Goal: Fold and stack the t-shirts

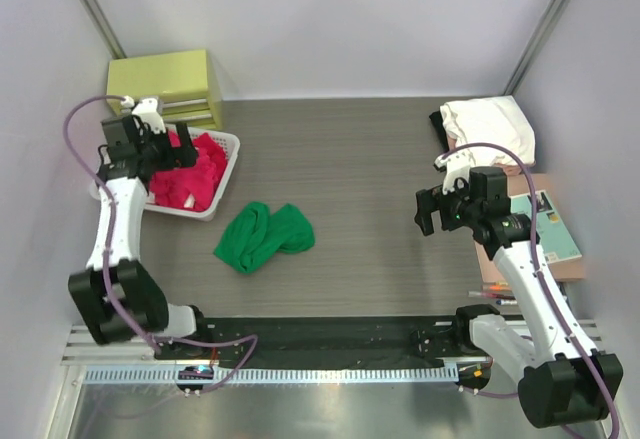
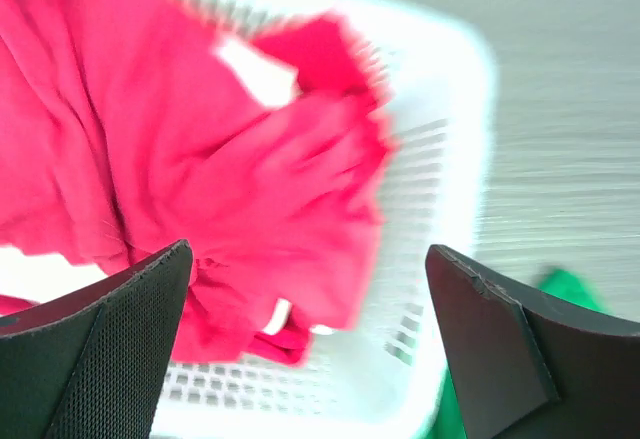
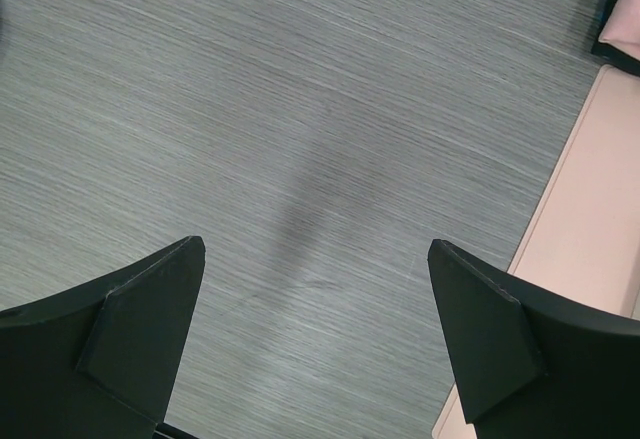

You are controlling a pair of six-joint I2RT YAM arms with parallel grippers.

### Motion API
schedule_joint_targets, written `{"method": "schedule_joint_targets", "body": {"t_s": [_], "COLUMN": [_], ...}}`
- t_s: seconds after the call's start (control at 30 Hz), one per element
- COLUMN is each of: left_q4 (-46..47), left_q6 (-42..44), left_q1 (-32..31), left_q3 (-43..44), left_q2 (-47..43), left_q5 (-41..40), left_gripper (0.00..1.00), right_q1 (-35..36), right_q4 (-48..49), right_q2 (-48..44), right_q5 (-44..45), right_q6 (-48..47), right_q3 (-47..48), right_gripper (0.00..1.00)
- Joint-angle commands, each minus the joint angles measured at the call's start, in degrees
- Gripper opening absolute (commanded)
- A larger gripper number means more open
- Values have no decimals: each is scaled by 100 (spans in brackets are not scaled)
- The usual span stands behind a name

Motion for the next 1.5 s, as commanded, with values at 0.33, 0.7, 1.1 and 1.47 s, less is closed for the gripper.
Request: {"method": "schedule_joint_targets", "body": {"t_s": [0.33,0.7,1.1,1.47], "left_q4": [-1131,-1360,-1483,-1439], "left_q6": [-186,-240,-293,-82], "left_q1": [47,46,47,47], "left_q3": [-323,-675,-587,-798], "left_q2": [-3017,-3150,-2711,-2649], "left_q5": [-1510,-1441,-1388,-1440], "left_gripper": [100,100,100,100], "right_q1": [987,2763,3642,3994], "right_q4": [-294,-84,392,462], "right_q2": [1799,4031,5332,6229], "right_q5": [-806,-1315,-1193,-1613], "right_q6": [-195,87,386,772], "right_q3": [1283,2672,4069,4616], "right_gripper": [99,89,88,83]}}
